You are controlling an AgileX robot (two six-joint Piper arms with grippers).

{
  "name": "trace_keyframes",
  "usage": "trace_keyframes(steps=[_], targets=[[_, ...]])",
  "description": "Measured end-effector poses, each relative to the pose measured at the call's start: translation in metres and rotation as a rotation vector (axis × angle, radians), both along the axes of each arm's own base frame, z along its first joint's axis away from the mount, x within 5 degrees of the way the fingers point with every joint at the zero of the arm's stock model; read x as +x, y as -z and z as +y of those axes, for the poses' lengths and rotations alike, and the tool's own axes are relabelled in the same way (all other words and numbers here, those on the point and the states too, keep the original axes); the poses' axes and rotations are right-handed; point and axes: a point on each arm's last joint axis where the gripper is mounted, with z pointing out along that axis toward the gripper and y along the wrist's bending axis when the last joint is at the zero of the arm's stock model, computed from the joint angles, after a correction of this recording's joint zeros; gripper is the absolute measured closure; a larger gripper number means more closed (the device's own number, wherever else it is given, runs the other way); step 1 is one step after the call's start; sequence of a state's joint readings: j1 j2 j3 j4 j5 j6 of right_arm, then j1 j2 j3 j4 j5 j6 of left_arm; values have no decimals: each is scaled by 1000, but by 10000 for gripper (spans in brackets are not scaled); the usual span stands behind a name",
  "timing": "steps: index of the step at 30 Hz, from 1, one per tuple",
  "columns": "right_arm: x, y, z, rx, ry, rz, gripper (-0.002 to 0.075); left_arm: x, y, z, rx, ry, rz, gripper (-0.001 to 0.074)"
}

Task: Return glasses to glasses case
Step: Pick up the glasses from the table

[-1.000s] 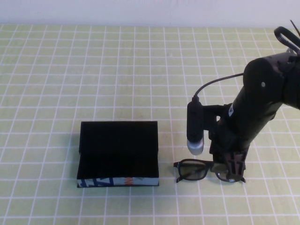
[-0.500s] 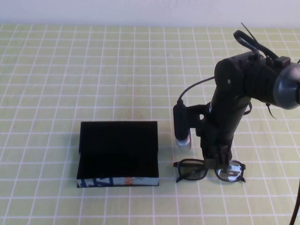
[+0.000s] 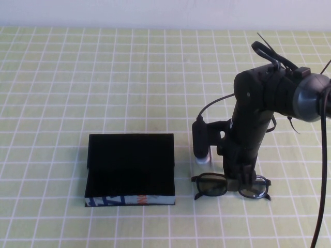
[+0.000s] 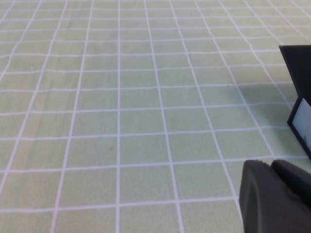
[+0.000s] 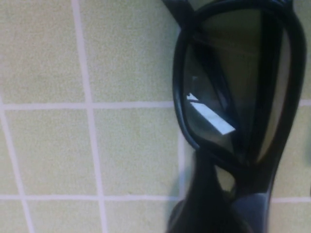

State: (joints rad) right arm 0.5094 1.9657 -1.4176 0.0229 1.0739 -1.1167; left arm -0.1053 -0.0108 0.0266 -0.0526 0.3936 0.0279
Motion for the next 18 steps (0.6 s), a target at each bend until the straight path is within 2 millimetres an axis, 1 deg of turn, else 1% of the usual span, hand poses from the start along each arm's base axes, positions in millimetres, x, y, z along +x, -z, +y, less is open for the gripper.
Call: trace_keyframes(steps=[4,13,18], targets=[[0,2,0,-5,-1,6,344,0,0,0,0,0,0,738],[0,5,0,-14,-3,19,429,0,0,0,0,0,0,738],[-1,5,-1,-17,-3,26,438,0,0,0,0,0,0,738]])
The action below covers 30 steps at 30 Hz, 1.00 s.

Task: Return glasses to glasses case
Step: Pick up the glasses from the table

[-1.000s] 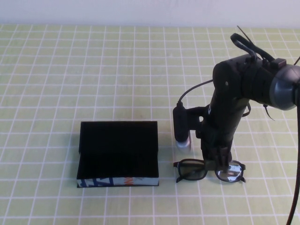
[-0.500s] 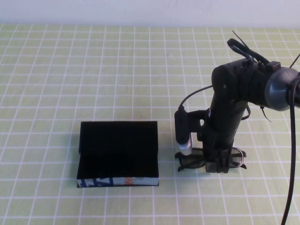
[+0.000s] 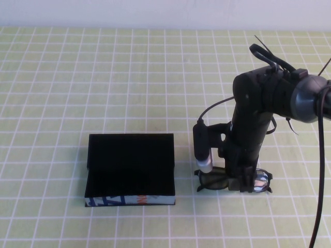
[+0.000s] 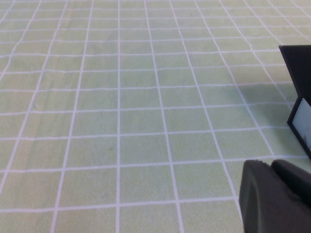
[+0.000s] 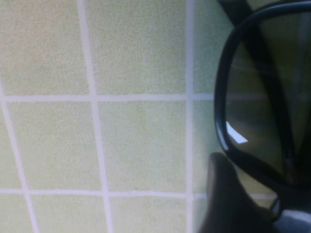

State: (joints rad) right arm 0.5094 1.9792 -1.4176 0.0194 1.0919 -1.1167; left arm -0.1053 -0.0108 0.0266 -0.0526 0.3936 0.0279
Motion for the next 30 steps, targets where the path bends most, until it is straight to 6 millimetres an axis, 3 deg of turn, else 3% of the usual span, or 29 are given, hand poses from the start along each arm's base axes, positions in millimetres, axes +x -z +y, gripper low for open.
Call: trace_keyframes(steps=[11,19,30], targets=[[-3,-1,-2,-16,-3,32,444,0,0,0,0,0,0,738],[-6,-9,-3,-17,-7,26,568,0,0,0,0,0,0,738],[-7,-9,-4,-25,10,41,628,0,0,0,0,0,0,738]])
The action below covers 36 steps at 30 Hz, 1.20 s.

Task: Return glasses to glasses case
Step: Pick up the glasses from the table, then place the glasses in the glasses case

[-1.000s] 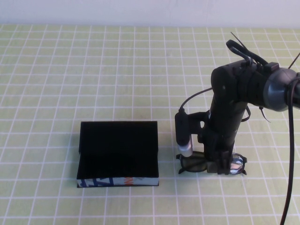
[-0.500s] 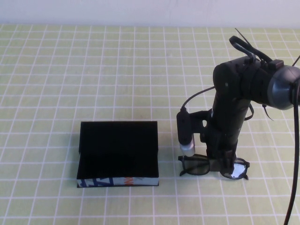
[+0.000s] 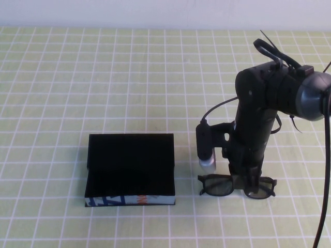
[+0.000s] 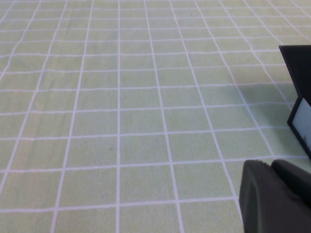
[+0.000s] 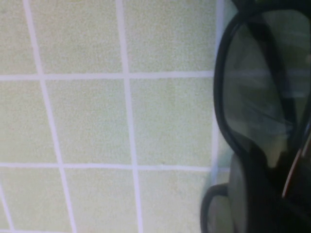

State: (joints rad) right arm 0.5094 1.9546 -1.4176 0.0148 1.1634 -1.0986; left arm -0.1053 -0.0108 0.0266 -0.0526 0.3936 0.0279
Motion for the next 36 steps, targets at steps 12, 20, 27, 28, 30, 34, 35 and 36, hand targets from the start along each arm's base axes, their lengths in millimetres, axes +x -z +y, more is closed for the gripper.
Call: trace_keyframes(steps=[12,20,27,28,30,34,35,36], targets=[[-6,-12,0,-18,59,1,707,0,0,0,0,0,0,738],[-45,-63,30,50,-3,-109,710,0,0,0,0,0,0,738],[-75,-88,70,99,-70,-163,710,0,0,0,0,0,0,738],[-79,-92,78,111,-91,-175,710,0,0,0,0,0,0,738],[-84,-99,94,136,-127,-194,710,0,0,0,0,0,0,738],[-83,-103,129,177,-162,-225,710,0,0,0,0,0,0,738],[-80,-102,136,182,-164,-231,711,0,0,0,0,0,0,738],[-78,-100,143,181,-169,-237,711,0,0,0,0,0,0,738]])
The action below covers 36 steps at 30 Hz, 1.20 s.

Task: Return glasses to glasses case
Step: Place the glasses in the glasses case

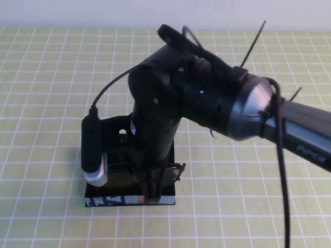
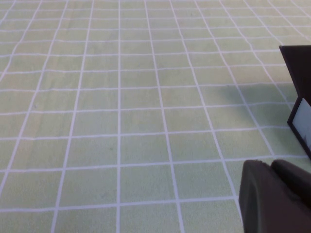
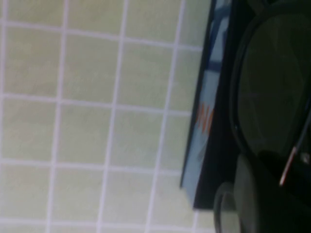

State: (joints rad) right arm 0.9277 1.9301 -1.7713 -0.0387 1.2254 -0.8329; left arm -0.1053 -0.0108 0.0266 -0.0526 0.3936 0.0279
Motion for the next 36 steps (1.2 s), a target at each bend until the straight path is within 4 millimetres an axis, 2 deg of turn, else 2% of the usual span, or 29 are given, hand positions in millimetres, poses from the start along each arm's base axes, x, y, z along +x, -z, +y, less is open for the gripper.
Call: trace_keyframes(steps=[4,9,36], targets=[[12,18,21,-17,-8,-7,711,0,0,0,0,0,0,738],[20,39,29,-62,3,0,711,0,0,0,0,0,0,738],[24,64,36,-94,49,43,713,0,0,0,0,0,0,738]])
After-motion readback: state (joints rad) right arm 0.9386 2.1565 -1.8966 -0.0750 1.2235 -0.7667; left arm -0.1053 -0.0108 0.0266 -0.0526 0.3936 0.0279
